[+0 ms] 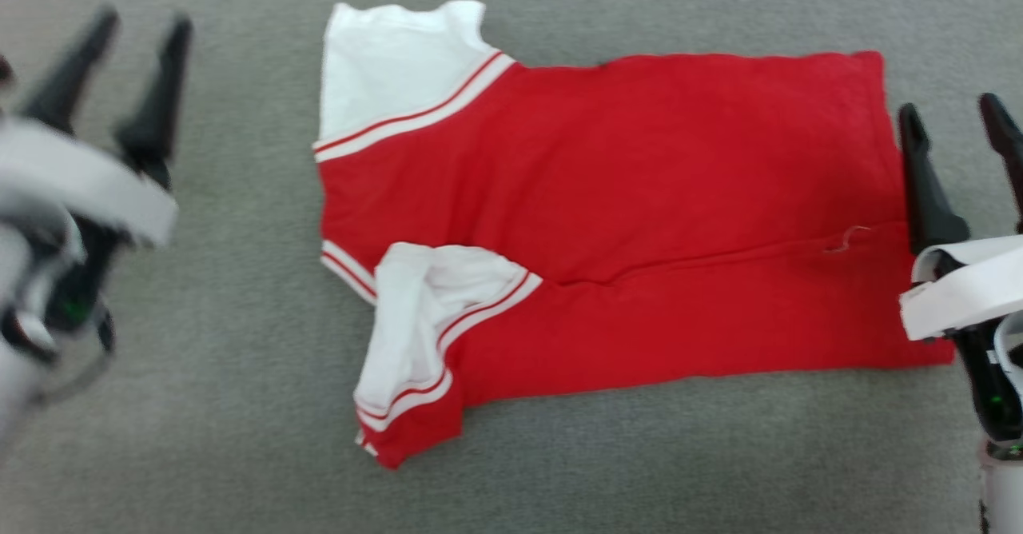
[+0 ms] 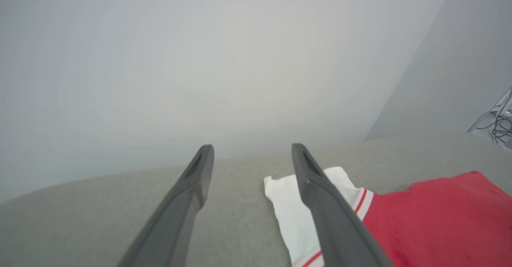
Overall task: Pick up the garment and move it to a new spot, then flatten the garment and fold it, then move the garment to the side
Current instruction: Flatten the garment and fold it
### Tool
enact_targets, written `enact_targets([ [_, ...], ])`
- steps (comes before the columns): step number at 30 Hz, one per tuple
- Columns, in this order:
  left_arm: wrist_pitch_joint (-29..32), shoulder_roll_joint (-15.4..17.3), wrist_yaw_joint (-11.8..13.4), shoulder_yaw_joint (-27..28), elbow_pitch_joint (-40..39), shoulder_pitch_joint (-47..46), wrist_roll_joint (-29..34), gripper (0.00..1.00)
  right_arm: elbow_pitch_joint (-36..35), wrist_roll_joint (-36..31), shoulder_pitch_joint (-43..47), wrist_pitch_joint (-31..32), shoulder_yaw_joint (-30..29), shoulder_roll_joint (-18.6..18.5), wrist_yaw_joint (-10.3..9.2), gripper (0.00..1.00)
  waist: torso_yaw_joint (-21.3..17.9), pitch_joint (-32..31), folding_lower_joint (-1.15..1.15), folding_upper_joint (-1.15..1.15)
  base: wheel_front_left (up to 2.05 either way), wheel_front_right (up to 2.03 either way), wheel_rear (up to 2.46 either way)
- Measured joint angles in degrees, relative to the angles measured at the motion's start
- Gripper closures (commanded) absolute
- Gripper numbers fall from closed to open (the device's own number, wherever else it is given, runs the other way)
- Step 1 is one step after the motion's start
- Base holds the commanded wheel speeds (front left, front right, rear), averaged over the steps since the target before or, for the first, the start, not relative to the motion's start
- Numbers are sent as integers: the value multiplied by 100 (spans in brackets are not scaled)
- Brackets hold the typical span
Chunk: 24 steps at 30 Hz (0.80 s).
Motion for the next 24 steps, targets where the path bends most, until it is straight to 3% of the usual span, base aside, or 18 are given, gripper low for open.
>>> enact_targets([
  [4, 531, 64, -300, -208, 621, -1054, 508, 0, 101, 3, -78, -154, 143, 96, 0, 0, -249, 106, 0, 0, 0, 0, 0],
  [12, 1693, -483, -946, -563, 2406, -2624, 648, 0, 71, 3, -241, -375, 272, 226, 0, 0, -757, 405, 0, 0, 0, 0, 0],
  [17, 3288, -693, -1127, -861, 3360, -3080, 244, 0, 41, 4, -242, -397, 359, 291, 0, 0, -1027, 569, 0, 0, 0, 0, 0],
  [24, 5146, -689, -1196, -1114, 3808, -3432, -310, 0, -10, 24, -239, -312, 438, 313, 0, 0, -1255, 775, 0, 0, 0, 0, 0],
])
